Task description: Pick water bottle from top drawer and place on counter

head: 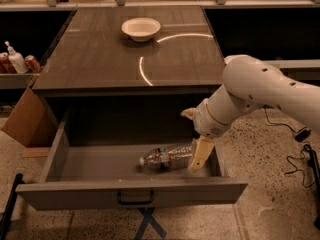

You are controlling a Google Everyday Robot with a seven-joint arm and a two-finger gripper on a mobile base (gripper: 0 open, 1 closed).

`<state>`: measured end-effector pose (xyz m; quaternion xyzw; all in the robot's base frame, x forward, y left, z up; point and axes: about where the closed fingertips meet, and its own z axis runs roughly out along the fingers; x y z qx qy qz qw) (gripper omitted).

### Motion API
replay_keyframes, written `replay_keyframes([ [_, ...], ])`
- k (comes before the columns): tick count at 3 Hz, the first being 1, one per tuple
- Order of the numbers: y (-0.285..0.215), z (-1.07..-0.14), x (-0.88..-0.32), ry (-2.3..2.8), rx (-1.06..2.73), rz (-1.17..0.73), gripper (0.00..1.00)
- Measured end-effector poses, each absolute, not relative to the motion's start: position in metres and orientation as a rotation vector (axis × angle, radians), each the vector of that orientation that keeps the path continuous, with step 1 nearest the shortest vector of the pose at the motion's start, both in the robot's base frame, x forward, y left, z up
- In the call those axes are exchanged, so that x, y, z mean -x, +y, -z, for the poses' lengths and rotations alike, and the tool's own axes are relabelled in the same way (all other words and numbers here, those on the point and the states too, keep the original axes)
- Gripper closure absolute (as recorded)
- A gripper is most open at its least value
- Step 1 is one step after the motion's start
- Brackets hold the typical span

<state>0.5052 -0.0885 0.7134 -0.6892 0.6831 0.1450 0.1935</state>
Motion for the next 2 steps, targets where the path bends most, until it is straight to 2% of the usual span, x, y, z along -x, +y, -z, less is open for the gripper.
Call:
replay_keyframes([
  [2,-0.081,-0.678,-0.52,1.91,1.981,-0.391,0.0],
])
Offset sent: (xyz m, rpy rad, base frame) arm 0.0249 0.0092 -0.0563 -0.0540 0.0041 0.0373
